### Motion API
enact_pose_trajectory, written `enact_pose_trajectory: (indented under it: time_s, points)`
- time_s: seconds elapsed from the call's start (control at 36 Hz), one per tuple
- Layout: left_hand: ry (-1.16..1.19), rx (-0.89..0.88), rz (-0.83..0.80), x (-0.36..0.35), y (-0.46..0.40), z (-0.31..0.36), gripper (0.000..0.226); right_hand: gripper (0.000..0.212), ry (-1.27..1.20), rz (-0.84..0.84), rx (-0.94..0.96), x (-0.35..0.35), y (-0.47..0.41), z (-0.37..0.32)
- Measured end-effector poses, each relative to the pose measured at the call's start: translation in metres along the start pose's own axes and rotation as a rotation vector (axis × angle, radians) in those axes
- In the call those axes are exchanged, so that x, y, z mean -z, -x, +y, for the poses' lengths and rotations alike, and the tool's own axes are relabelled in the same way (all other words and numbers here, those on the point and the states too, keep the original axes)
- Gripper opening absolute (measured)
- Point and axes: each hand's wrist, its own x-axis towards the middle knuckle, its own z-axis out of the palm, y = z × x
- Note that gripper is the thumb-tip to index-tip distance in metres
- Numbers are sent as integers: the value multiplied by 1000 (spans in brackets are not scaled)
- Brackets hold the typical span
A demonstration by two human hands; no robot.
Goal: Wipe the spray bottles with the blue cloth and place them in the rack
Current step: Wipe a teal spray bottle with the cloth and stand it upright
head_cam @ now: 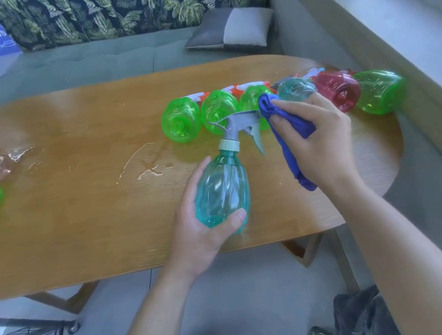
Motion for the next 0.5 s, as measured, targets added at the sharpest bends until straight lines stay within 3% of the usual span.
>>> enact_pose_trajectory:
  time_s: [0.17,0.28,0.42,0.5]
  points:
    - [-2,16,6,0,0,-2,95,22,79,-19,-56,-4,1,7]
    - [13,29,71,-1,0,-1,92,22,-33,-3,-54,-2,7,-5]
    - [148,72,202,-1,-3,5,89,23,-146,-242,72,-1,30,-34]
    - [230,122,227,0,1,15,84,24,-182,-357,50,4,41,-43]
